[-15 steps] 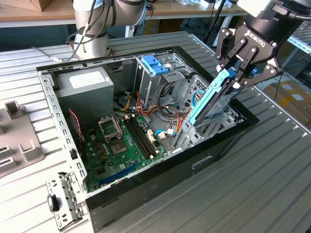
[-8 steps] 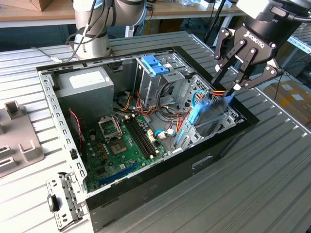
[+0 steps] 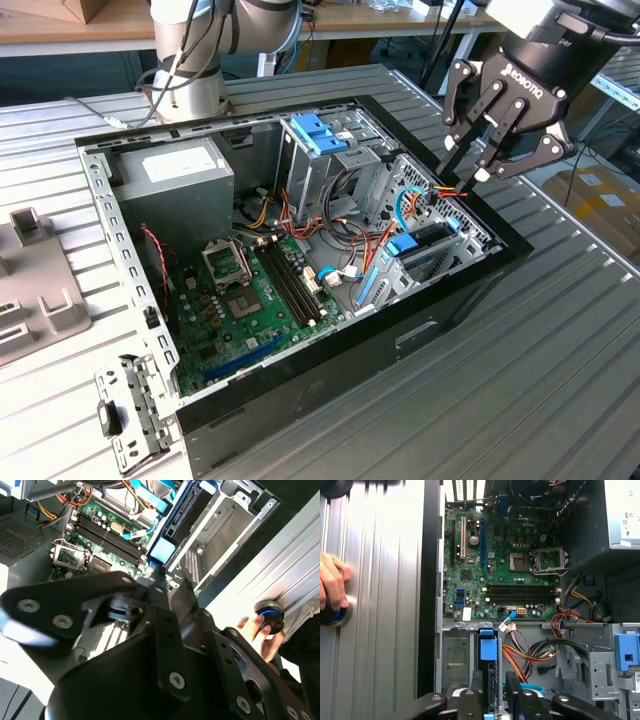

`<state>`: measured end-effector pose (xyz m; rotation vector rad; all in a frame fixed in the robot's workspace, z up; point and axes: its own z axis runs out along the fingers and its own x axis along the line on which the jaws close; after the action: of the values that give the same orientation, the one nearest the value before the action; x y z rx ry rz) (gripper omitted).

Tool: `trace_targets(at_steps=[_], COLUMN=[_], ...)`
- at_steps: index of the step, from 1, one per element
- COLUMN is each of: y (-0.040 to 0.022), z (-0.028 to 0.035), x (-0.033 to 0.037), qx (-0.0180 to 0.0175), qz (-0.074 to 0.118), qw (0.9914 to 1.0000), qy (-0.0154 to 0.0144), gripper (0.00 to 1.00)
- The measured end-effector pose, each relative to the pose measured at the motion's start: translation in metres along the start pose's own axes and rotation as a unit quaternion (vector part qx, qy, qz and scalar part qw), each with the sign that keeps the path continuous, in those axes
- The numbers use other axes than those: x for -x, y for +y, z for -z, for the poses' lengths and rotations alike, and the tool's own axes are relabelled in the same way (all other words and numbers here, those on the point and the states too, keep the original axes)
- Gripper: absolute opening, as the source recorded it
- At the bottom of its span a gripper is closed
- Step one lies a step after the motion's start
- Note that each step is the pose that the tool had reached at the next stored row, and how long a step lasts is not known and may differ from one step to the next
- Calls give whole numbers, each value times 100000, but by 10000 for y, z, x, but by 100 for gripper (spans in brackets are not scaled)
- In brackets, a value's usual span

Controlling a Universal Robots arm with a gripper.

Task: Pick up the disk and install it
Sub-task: 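Insert the disk into the insertion slot, then insert the first disk wire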

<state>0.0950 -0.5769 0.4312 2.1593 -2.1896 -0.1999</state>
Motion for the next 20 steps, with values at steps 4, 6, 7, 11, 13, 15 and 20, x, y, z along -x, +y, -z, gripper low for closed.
trace_targets(at_steps=[4,6,7,11,13,15,20], y=[-164,-231,-263,-374,-375,-375,-376], z=[-23,-15,-11,5,5,5,5], x=[4,7,7,9,9,9,9], qx=[695,762,775,858,861,863,862], qz=[-27,-28,-27,-23,-29,-25,-25], qw=[99998,99997,99997,99996,99996,99996,99996], qy=[-69,-108,-117,-150,-155,-154,-152], gripper=[11,11,11,11,11,11,11])
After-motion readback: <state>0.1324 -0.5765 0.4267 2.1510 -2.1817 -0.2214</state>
